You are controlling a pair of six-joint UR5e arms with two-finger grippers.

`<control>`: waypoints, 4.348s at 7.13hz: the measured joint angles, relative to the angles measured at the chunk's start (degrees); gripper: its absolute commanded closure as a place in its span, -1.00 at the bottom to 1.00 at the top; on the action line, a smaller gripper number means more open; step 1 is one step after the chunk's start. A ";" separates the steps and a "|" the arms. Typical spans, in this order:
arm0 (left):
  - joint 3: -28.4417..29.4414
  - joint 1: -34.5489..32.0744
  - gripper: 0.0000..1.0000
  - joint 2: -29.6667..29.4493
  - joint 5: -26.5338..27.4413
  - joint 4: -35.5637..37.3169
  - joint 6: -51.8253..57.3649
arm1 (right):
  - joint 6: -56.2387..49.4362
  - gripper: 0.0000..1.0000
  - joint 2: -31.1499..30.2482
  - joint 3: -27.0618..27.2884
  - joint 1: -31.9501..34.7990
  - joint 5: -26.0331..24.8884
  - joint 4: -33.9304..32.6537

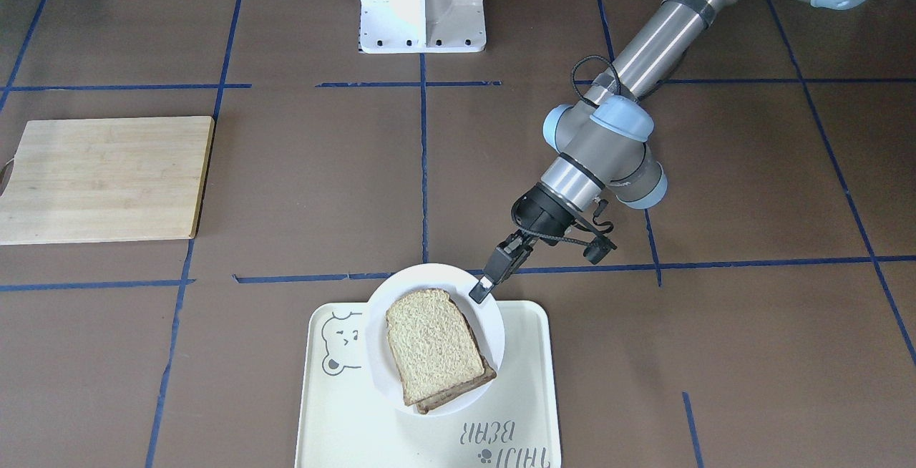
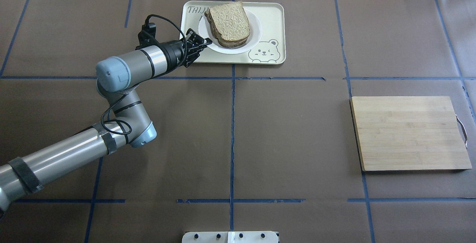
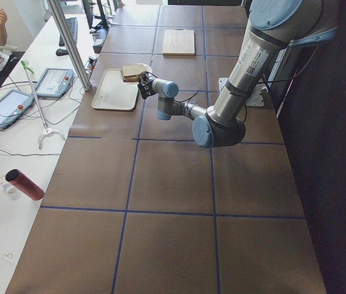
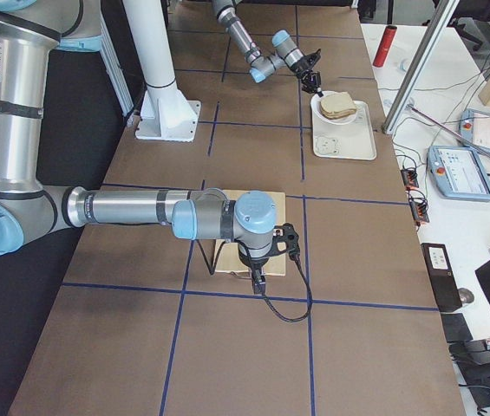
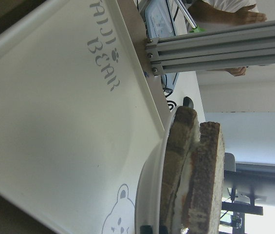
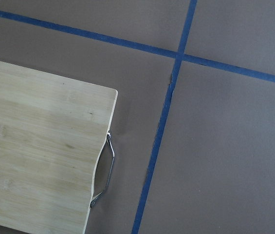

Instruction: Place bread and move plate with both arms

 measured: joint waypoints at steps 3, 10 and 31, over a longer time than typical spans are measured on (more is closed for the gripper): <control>13.13 -0.45 0.86 -8.00 -0.11 0.08 -0.07 | 0.00 -0.99 0.00 0.00 0.00 -0.02 0.00; 3.34 -7.66 -1.00 -3.97 -18.40 18.55 15.04 | 0.02 -0.99 0.09 0.21 0.00 0.00 0.17; -40.75 -47.25 -1.00 51.08 -42.71 86.99 124.56 | 6.93 -1.00 0.23 -0.03 -0.07 -0.44 0.01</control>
